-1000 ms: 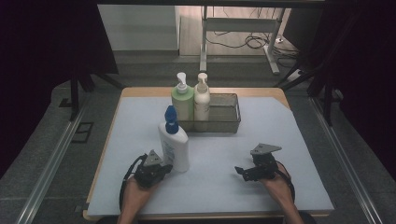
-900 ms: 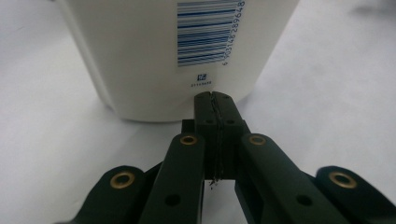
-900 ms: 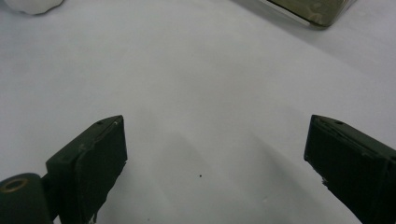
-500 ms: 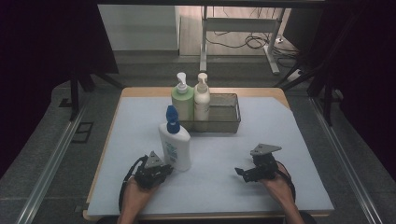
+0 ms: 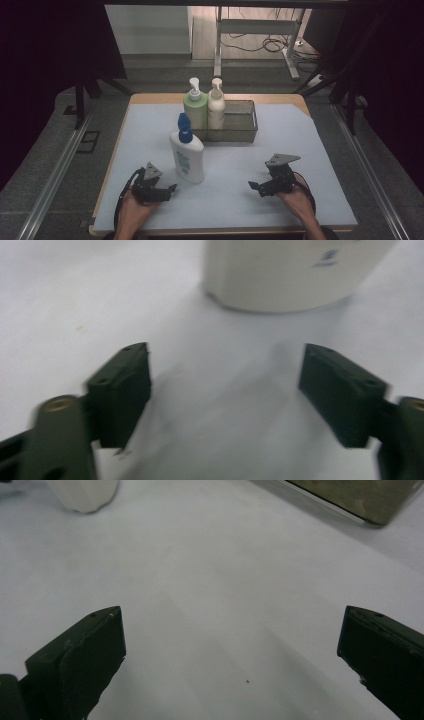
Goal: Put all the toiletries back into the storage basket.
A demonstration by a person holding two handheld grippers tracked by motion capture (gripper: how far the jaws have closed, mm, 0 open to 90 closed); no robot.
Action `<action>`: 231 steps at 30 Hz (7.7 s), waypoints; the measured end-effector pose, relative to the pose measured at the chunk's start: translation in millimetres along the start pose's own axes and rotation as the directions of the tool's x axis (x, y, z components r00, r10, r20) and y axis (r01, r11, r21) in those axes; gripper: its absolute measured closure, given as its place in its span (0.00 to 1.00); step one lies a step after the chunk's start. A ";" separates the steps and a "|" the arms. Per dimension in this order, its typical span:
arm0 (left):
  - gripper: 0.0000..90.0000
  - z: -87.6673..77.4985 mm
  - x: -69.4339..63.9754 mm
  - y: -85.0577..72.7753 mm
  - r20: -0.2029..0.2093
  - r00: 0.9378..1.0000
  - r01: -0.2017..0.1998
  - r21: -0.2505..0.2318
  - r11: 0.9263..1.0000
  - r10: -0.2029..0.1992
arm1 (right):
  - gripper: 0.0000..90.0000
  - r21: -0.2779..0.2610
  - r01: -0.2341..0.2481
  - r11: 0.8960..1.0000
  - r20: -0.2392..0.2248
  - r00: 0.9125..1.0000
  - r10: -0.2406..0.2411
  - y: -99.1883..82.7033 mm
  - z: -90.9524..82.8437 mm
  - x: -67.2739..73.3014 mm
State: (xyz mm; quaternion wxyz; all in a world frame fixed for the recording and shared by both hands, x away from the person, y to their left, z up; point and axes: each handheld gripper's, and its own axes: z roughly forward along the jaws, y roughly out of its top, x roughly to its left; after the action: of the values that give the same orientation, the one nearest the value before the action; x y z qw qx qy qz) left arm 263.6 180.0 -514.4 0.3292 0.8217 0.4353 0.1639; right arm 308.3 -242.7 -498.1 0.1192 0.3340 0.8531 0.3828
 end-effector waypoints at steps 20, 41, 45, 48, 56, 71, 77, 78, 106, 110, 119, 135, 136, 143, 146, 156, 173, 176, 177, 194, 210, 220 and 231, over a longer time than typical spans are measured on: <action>0.14 0.4 12.9 -11.1 -0.023 0.999 0.037 0.011 0.999 -0.037 | 0.00 0.007 0.006 1.000 -0.066 0.998 -0.005 32.9 14.0 24.3; 0.14 -2.1 16.3 -14.6 -0.022 0.998 0.051 0.003 0.999 -0.050 | 0.00 -0.057 0.162 0.985 -0.203 0.964 -0.171 81.7 47.9 71.0; 0.14 -2.3 16.6 -14.6 -0.022 0.999 0.047 0.006 0.999 -0.047 | 0.00 -0.065 0.178 0.982 -0.200 0.962 -0.188 89.6 55.2 76.9; 0.14 -2.2 16.4 -14.6 -0.022 0.999 0.050 0.005 0.999 -0.050 | 0.00 -0.064 0.157 0.986 -0.204 0.965 -0.167 94.4 58.6 80.8; 0.14 -2.0 16.5 -14.6 -0.024 0.998 0.051 0.004 0.999 -0.051 | 0.00 -0.085 0.114 0.990 -0.219 0.967 -0.130 111.5 60.2 93.1; 0.14 -1.9 16.4 -14.6 -0.023 0.998 0.054 0.002 0.999 -0.054 | 0.05 -0.139 0.135 0.981 -0.158 0.975 -0.156 148.7 57.3 109.5; 0.14 -1.9 16.4 -14.6 -0.024 0.998 0.054 0.002 0.999 -0.054 | 0.07 -0.130 0.149 0.980 -0.133 0.977 -0.166 160.5 64.1 112.9; 0.14 -1.9 16.4 -14.6 -0.023 0.998 0.054 0.002 0.999 -0.054 | 0.08 -0.130 0.149 0.980 -0.129 0.978 -0.165 161.7 65.6 113.3; 0.14 -1.8 16.0 -14.6 -0.025 0.998 0.061 -0.001 0.998 -0.061 | 0.45 -0.149 0.174 0.973 -0.106 0.976 -0.191 169.7 61.9 126.5; 0.14 -2.0 16.2 -14.6 -0.025 0.998 0.059 0.000 0.998 -0.059 | 0.45 -0.147 0.166 0.975 -0.124 0.975 -0.185 170.2 55.6 125.8; 0.14 -2.1 16.5 -14.5 -0.024 0.998 0.055 0.004 0.998 -0.055 | 0.45 -0.141 0.149 0.979 -0.120 0.979 -0.166 166.8 37.7 117.1; 0.14 -2.0 16.3 -14.6 -0.023 0.998 0.057 0.000 0.998 -0.057 | 0.45 -0.137 0.108 0.985 -0.050 0.992 -0.116 156.3 7.9 86.9; 0.14 -1.9 16.4 -14.6 -0.023 0.998 0.057 0.000 0.998 -0.057 | 0.45 -0.136 0.107 0.985 -0.047 0.992 -0.114 155.7 7.0 85.4; 0.14 -1.9 16.4 -14.6 -0.024 0.998 0.058 -0.001 0.998 -0.058 | 0.45 -0.141 0.071 0.987 -0.021 0.997 -0.074 148.7 -3.2 66.9; 0.14 -2.0 16.4 -14.6 -0.024 0.998 0.057 0.000 0.998 -0.057 | 0.45 -0.144 0.065 0.987 -0.010 0.998 -0.067 147.6 -6.9 61.9; 0.14 -1.9 16.5 -14.6 -0.023 0.998 0.058 0.000 0.998 -0.058 | 0.45 -0.145 0.027 0.989 0.042 0.999 -0.021 142.4 -23.6 38.9; 0.14 -1.9 16.4 -14.7 -0.025 0.998 0.058 -0.001 0.998 -0.058 | 0.45 -0.151 -0.014 0.988 0.120 0.992 0.032 143.2 -44.7 5.2; 0.14 -1.9 16.4 -14.6 -0.025 0.998 0.057 -0.001 0.998 -0.057 | 0.45 -0.154 -0.023 0.988 0.127 0.991 0.043 146.2 -47.6 1.1; 0.14 -1.9 16.4 -14.7 -0.024 0.998 0.058 -0.001 0.998 -0.058 | 0.45 -0.156 -0.024 0.987 0.129 0.991 0.045 147.3 -48.6 -0.4; 0.14 -1.9 16.4 -14.8 -0.024 0.998 0.057 -0.002 0.998 -0.057 | 0.45 -0.187 -0.044 0.981 0.147 0.986 0.072 177.2 -56.6 -15.8; 0.14 -1.9 16.5 -14.8 -0.025 0.998 0.056 -0.001 0.998 -0.056 | 0.45 -0.192 -0.069 0.979 0.182 0.978 0.105 197.9 -44.9 -31.4; 0.14 -1.9 16.6 -14.9 -0.025 0.998 0.056 -0.002 0.998 -0.056 | 0.45 -0.204 -0.089 0.975 0.209 0.969 0.132 206.5 -34.2 -44.0; 0.14 -2.1 16.8 -14.9 -0.024 0.998 0.054 0.000 0.999 -0.054 | 0.45 -0.211 -0.092 0.973 0.231 0.962 0.142 218.9 -22.5 -51.7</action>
State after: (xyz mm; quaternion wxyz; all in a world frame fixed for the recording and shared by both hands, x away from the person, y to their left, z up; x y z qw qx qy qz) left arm 262.9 200.7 -523.4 0.3282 0.8077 0.4613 0.1646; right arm 441.4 -183.8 -325.1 0.2334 0.4152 0.7679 0.4282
